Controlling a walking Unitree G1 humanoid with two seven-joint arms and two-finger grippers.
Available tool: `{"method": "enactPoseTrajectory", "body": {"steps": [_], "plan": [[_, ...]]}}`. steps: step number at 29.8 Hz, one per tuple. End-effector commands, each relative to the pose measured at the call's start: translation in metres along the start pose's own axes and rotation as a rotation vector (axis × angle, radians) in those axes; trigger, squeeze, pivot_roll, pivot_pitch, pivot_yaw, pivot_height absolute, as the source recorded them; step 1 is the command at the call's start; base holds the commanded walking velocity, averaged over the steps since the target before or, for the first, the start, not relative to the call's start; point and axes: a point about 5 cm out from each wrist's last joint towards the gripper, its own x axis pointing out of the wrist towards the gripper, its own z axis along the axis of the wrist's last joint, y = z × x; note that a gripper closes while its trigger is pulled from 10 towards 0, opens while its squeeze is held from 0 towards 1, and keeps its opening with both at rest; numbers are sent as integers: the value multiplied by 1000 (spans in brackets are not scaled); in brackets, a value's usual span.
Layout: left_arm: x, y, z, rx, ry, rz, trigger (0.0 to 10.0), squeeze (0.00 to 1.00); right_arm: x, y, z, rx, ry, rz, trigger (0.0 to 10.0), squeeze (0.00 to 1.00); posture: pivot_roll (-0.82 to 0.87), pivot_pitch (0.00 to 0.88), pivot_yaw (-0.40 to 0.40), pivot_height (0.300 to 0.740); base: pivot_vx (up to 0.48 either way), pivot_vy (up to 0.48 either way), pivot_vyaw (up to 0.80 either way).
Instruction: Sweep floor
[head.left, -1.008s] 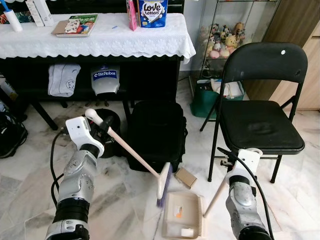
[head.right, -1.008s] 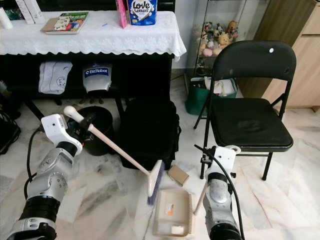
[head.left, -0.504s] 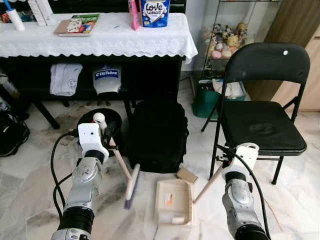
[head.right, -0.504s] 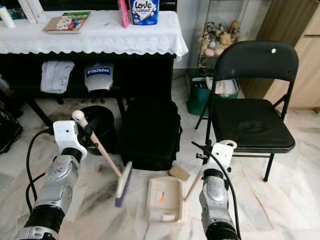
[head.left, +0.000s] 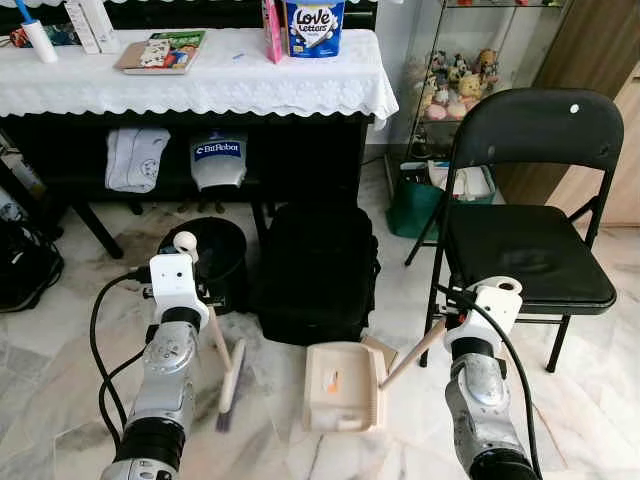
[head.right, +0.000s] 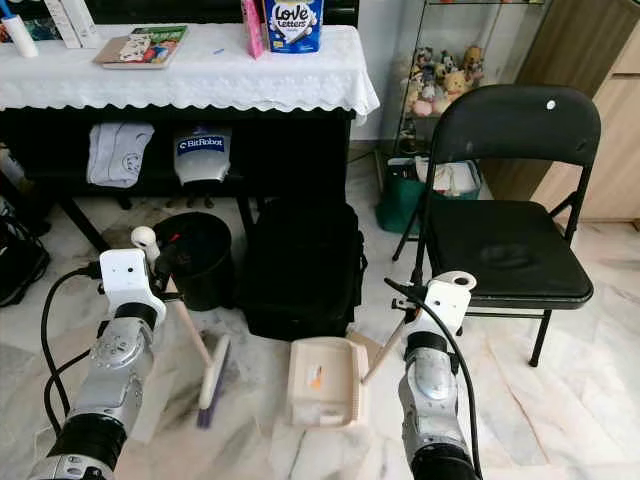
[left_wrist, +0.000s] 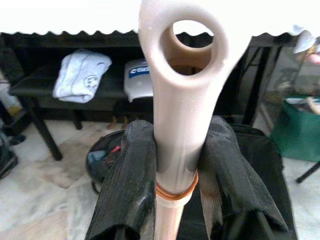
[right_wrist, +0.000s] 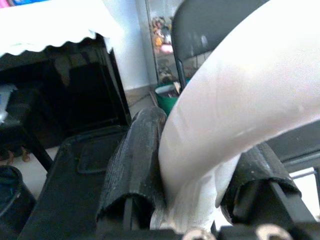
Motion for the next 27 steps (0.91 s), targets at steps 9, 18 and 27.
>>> {"method": "enactPoseTrajectory", "body": {"steps": [9,18,27], "plan": [[2,-3,7,-16,-42,-4,10000,0,2,-1,18,25,-83,-2,10000,0,-106,6,23,740,0,0,667],[4,-4,9,-21,-47,-6,10000,0,2,2,19,36,-77,5,10000,0,-92,35,20,740,0,0,672],[4,-9,8,-18,-45,-18,10000,0,3,5,20,42,-71,17,10000,0,-97,55,19,740,0,0,753]]}}
